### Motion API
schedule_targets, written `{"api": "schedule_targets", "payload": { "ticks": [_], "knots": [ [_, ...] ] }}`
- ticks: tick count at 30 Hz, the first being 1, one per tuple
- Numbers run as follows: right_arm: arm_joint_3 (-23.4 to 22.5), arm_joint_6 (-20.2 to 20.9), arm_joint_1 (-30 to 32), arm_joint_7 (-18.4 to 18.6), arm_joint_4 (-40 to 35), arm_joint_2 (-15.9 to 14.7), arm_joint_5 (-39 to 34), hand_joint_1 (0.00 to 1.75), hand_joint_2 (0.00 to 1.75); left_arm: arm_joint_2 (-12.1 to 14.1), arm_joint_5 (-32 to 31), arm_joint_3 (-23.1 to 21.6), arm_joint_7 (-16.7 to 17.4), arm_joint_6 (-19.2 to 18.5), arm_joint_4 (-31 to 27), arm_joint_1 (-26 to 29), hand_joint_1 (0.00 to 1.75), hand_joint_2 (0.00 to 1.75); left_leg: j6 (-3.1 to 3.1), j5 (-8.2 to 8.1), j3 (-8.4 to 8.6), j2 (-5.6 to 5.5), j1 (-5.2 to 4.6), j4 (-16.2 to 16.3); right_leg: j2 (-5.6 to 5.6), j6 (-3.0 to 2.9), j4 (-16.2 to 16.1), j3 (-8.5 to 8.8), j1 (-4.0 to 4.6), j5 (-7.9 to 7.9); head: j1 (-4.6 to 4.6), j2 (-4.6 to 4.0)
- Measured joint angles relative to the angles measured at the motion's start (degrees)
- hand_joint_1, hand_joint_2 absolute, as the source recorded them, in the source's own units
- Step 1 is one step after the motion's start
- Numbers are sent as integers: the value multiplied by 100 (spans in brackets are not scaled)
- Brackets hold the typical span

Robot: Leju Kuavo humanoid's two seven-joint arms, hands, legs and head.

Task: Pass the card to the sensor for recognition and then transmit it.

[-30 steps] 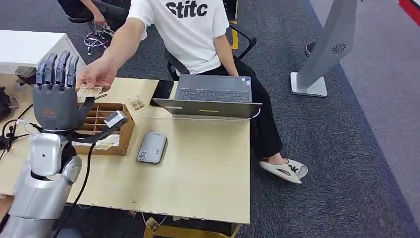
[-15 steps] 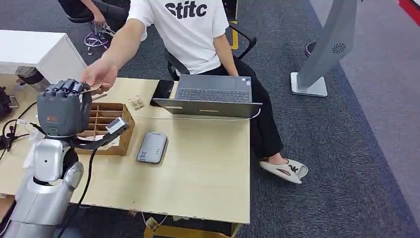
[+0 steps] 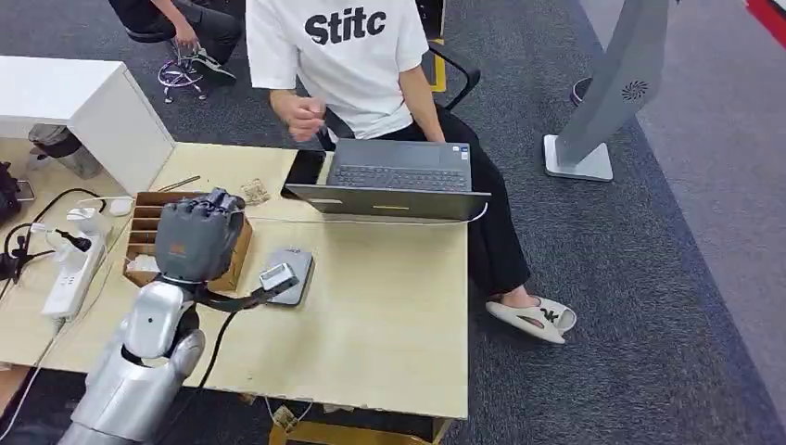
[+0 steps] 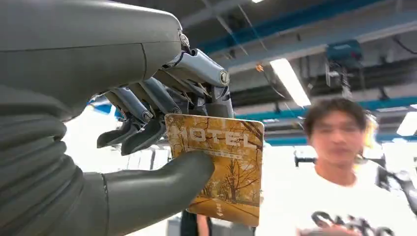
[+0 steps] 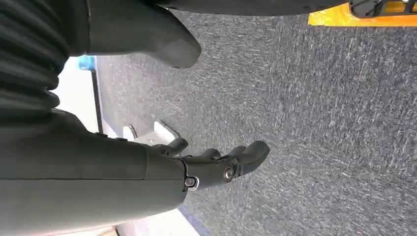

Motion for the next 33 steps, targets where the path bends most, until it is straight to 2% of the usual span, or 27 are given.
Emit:
{"api": "schedule_targets", "payload": {
  "ticks": [5,11,23,33],
  "knots": [
    [0,4,1,-26,2,0,-11,0,175,-186,-181,-400,118,26,435,38,175,175,0,0,1,1,0,0,1,0,0,0,0,0,2,-2],
    [0,13,2,-44,2,-2,-50,0,175,-308,-164,-609,212,-35,928,58,175,175,0,0,1,1,1,0,2,0,1,-1,1,0,0,0],
    [0,33,6,-92,22,-2,-111,0,175,-262,-339,-574,603,-192,1541,104,175,175,0,0,-2,-1,1,-1,0,0,1,-1,1,0,0,-2],
    [0,74,4,-103,46,-2,-116,0,175,-249,-367,-459,643,-188,1930,198,175,175,0,0,-2,-1,1,-1,0,0,1,-1,1,0,0,0]
  ]
}}
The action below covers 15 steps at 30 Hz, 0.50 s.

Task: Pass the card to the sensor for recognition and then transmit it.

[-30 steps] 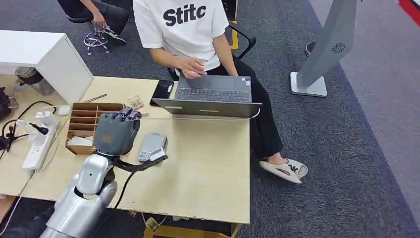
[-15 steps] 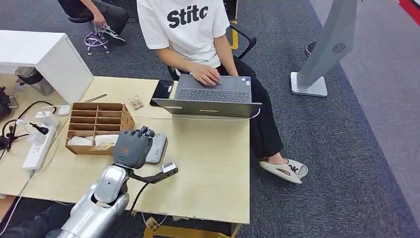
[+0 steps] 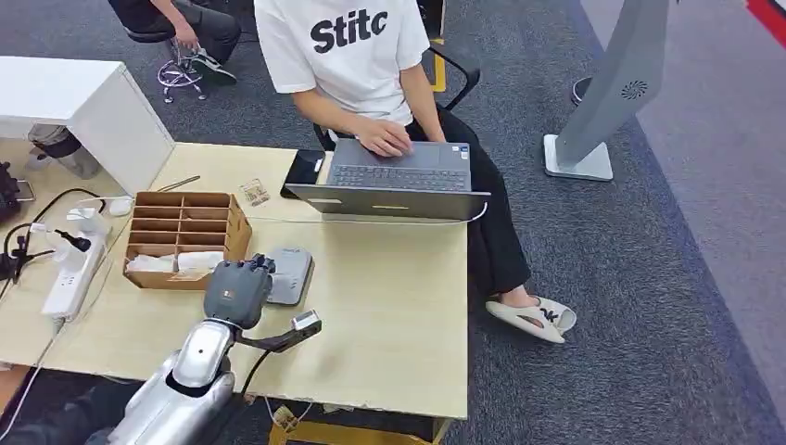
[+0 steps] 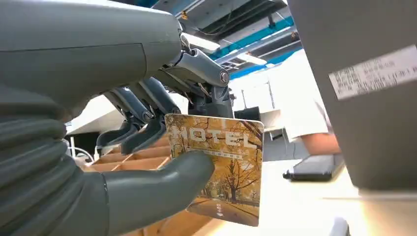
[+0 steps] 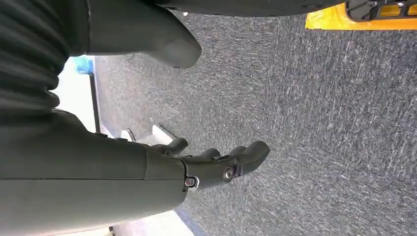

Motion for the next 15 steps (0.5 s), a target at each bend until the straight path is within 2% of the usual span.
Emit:
{"api": "schedule_targets", "payload": {
  "ticks": [15],
  "knots": [
    [0,5,0,-4,2,0,-2,0,175,-238,-46,0,-87,190,426,-4,175,175,0,0,1,-1,0,0,-1,0,0,1,0,0,0,-2]
  ]
}}
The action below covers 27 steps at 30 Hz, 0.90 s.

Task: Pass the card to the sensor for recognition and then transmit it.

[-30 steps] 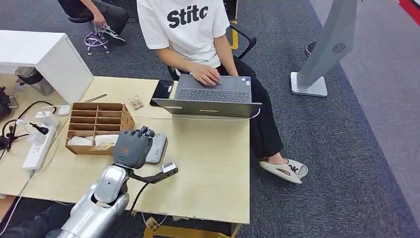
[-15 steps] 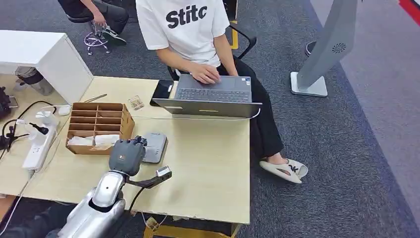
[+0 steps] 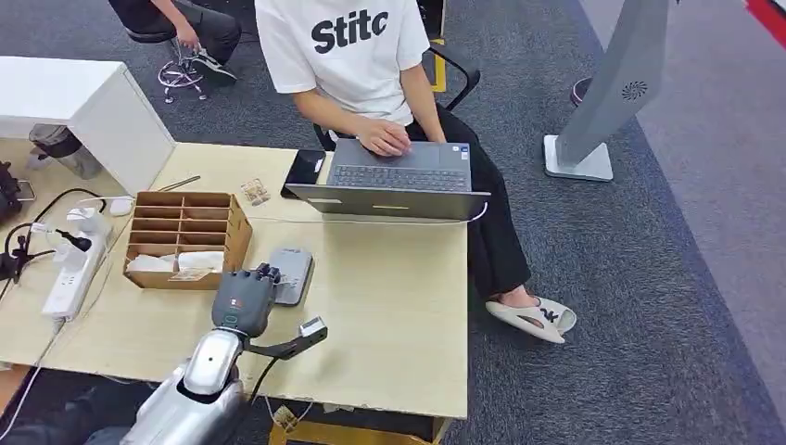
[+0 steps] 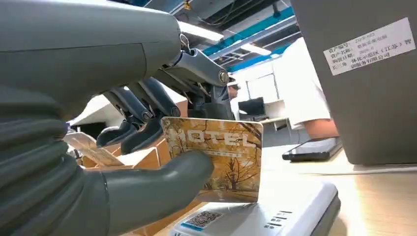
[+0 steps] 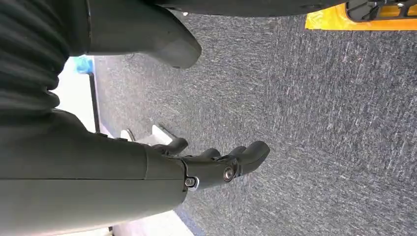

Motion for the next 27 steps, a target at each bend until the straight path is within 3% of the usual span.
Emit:
{"api": "schedule_targets", "payload": {
  "ticks": [13,16,27],
  "knots": [
    [0,-9,0,4,0,0,0,0,175,-4,339,88,-171,127,-186,0,175,175,0,0,0,0,0,0,0,0,0,0,0,0,0,2],
    [0,-13,1,7,0,0,-4,0,175,239,780,537,-232,-96,-978,-294,175,175,-2,2,0,0,4,0,0,-2,3,-1,3,1,0,2],
    [0,-11,-4,70,0,0,179,0,175,854,763,1051,-217,-525,-1689,-1148,175,175,-7,5,0,1,6,0,1,-6,5,-2,5,4,0,2]
  ]
}}
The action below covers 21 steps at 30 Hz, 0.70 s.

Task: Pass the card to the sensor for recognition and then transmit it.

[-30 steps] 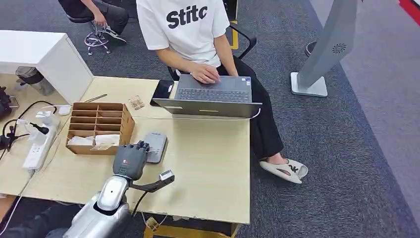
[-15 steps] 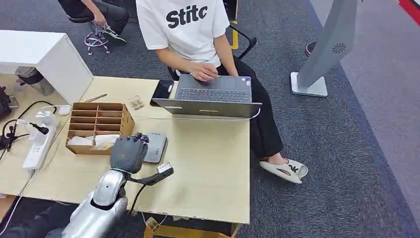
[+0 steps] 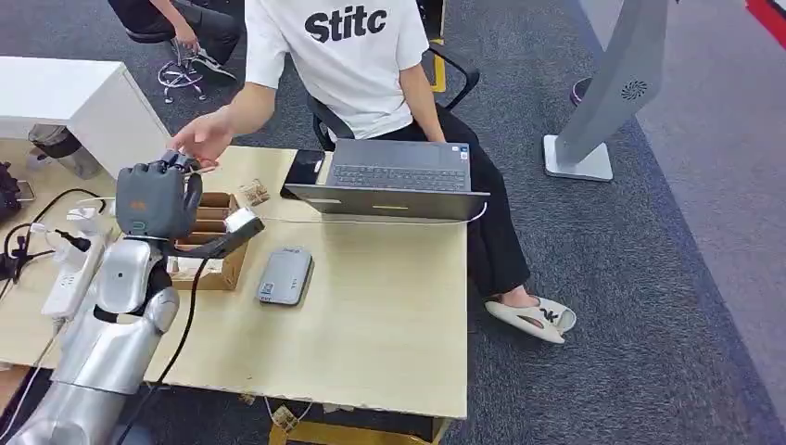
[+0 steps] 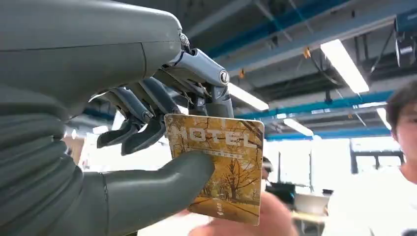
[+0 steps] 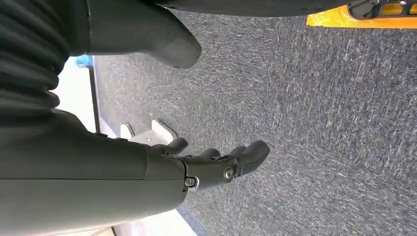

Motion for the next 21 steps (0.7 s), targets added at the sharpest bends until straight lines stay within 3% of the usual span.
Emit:
{"api": "schedule_targets", "payload": {
  "ticks": [9,10,11,16,21],
  "knots": [
    [0,13,-10,83,-2,0,205,0,175,-6,-33,-15,-59,61,-339,-117,175,175,0,0,0,0,-2,1,0,0,-2,-1,-1,0,0,0],
    [0,15,-14,92,-2,0,243,0,175,-36,-6,-41,-85,83,-374,-100,140,175,0,0,0,0,-2,1,0,0,-3,-1,-1,0,0,0],
    [0,20,-14,98,-2,0,278,0,175,-61,15,-76,-118,131,-420,-82,0,175,0,0,0,0,-2,2,0,0,-3,-2,-1,0,0,0],
    [0,22,-23,133,-2,0,289,0,175,-297,66,-277,-122,337,-675,-4,0,175,0,-1,-3,0,-2,2,0,0,-3,-2,-2,0,2,0],
    [0,20,-22,127,-2,0,243,0,175,-369,-7,-417,-122,442,-848,157,0,175,1,-2,-2,5,-2,1,3,0,-3,-4,-2,0,0,0]
  ]
}}
